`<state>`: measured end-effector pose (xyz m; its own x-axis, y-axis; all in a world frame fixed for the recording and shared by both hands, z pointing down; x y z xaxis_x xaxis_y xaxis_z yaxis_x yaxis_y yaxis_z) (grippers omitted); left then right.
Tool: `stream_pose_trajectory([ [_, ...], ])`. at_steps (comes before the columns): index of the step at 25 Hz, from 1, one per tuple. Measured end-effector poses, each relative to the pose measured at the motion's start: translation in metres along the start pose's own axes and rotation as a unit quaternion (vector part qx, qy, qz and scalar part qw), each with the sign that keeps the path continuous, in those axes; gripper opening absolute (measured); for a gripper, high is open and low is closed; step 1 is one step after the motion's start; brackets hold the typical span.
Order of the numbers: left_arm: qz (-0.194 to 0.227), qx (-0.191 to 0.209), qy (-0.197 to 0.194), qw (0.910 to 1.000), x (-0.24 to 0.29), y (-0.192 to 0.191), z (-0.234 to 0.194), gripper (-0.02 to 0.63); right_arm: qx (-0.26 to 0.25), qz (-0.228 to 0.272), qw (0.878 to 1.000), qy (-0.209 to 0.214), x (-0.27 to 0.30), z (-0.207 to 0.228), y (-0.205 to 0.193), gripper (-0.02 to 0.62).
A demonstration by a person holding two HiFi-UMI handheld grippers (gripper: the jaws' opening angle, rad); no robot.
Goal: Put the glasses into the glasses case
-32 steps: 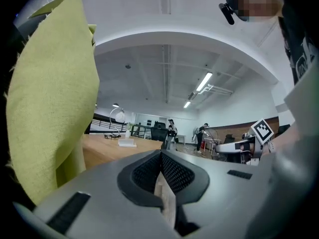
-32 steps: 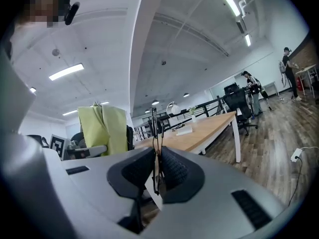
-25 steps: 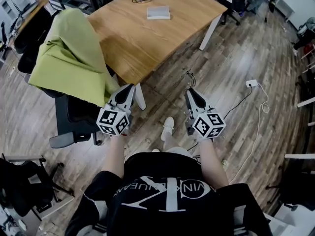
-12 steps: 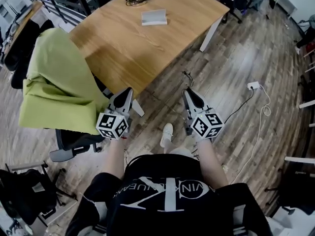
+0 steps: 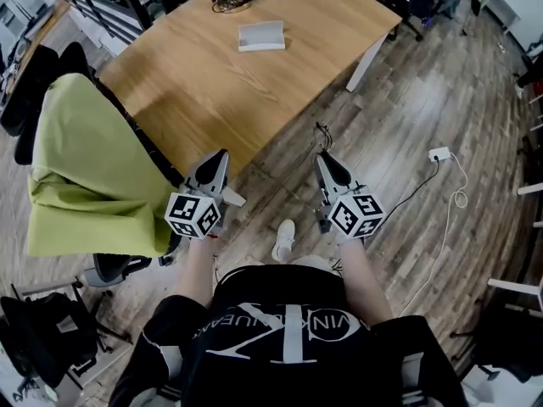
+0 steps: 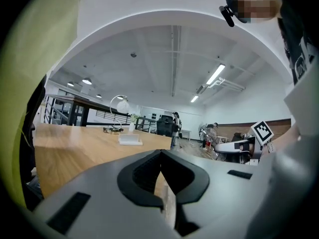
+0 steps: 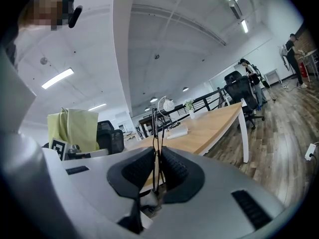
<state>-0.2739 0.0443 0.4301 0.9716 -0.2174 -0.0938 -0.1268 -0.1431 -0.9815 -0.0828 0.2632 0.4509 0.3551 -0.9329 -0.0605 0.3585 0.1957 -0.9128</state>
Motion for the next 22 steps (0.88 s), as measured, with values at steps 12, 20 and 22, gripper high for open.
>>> stream_pose_trajectory([
  [12,-0.004,0.004,0.003,1.0000,0.065,-0.008,-0.005,0.015,0.004,-0.012,1.000,0.005,0.038,0.049,0.014,0.058],
  [20,0.003,0.006,0.001,1.0000,0.102,-0.009,-0.001,0.015,0.005,-0.014,1.000,0.011,0.054,0.076,0.025,0.058],
  [22,0.000,0.005,0.001,1.0000,0.106,-0.012,0.001,0.015,0.006,-0.016,1.000,0.012,0.053,0.080,0.025,0.057],
])
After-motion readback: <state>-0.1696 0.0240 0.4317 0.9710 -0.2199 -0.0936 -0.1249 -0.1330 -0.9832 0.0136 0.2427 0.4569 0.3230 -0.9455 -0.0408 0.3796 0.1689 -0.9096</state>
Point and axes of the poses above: the fingertips, and each gripper's own axes: x forward along the fingers, z to its right, y out of its top, the point moved 6 cm from there along -x, backward along the fingers, and after that the axes turned 12 degrees about z, right-handed, at the moved point
